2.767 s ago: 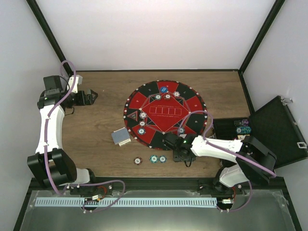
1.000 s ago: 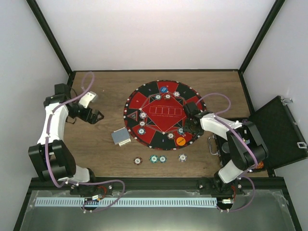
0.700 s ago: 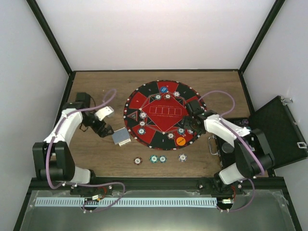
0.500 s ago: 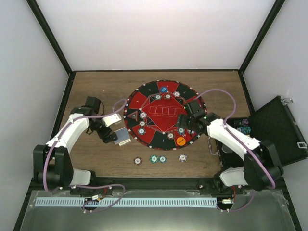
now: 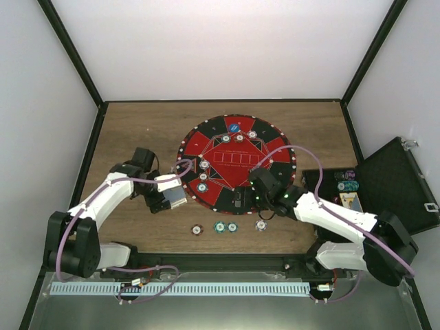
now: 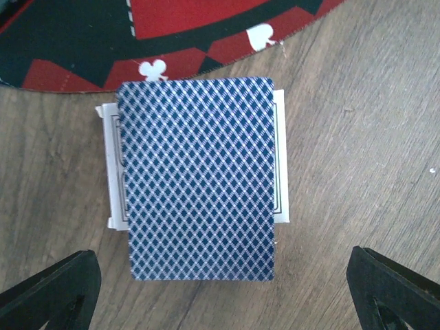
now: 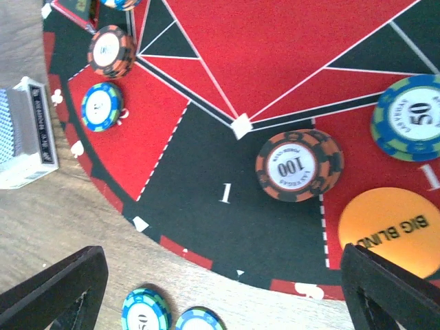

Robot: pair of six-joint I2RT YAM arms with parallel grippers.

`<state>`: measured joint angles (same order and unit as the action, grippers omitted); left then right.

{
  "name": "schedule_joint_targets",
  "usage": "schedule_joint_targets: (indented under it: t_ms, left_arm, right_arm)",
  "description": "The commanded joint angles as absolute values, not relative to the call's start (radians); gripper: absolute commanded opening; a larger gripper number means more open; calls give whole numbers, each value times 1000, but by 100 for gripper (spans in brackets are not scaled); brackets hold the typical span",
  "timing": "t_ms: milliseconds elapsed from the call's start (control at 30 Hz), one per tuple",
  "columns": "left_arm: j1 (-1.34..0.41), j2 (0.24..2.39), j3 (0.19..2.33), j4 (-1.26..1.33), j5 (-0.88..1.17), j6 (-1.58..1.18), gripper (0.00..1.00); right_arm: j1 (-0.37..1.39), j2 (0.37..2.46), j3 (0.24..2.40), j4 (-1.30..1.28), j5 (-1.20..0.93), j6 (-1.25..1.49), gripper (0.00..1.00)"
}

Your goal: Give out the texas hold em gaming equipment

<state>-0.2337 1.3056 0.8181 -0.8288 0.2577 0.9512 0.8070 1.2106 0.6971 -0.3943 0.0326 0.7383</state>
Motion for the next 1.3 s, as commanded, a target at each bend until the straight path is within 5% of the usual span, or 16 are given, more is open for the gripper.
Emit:
schedule_joint_targets:
  t_ms: [0,1267]
  left_arm:
    - [-258,1294,783,-793,234,988,100]
    - [-283,1356,735,-700,129,977,100]
  right_arm:
    - [833,1183,645,-266,-4,767,94]
    - [887,1242,554,-160,16,804,87]
